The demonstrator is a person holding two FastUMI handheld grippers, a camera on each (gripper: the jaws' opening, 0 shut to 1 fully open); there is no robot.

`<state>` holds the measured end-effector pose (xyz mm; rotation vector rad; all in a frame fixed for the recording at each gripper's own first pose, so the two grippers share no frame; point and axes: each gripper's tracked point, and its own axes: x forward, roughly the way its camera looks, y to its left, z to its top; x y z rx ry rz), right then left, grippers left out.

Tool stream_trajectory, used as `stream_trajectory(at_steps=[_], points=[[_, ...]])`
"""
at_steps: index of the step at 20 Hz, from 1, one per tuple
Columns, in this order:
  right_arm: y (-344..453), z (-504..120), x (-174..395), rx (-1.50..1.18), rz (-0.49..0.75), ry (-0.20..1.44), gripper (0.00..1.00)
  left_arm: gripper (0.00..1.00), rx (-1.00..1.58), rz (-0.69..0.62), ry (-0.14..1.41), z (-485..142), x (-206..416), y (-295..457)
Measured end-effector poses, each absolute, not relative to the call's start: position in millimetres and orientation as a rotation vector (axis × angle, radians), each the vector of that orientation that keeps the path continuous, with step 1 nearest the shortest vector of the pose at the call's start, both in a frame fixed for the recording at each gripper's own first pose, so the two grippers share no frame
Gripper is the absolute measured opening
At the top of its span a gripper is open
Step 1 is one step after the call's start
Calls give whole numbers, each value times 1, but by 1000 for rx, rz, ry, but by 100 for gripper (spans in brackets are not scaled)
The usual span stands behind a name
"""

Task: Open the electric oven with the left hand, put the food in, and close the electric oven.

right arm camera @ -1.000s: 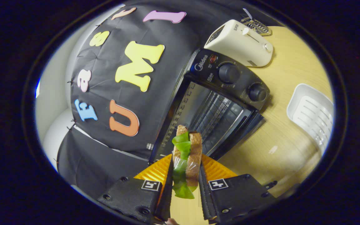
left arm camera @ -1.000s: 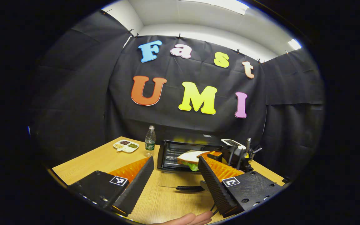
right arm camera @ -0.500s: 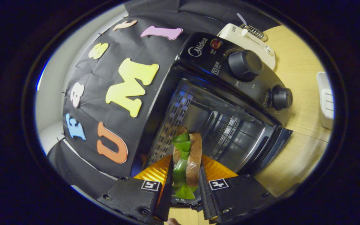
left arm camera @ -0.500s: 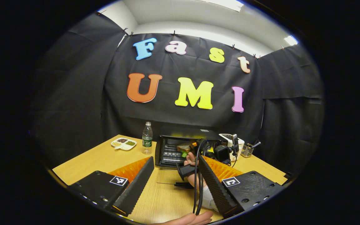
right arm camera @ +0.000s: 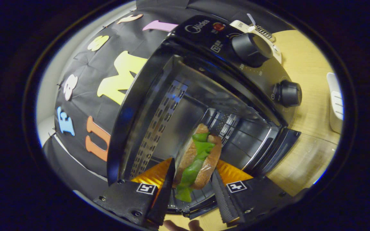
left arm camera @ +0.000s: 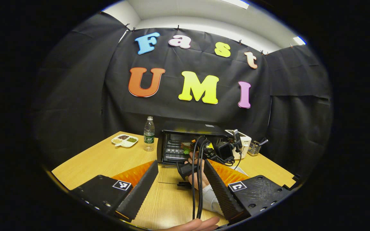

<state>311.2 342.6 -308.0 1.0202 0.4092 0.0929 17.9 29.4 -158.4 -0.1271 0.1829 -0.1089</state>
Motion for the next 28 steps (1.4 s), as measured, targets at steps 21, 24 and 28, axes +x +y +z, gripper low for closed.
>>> stream_trajectory(at_steps=[21, 24, 28], points=[[357, -346, 288, 132, 198, 718, 100, 94, -163, -84, 227, -173, 13, 47], [357, -333, 283, 60, 244, 745, 100, 94, -134, -82, 193, -165, 10, 51], [357, -320, 268, -9, 325, 805, 100, 94, -125, -84, 191, -170, 11, 51]])
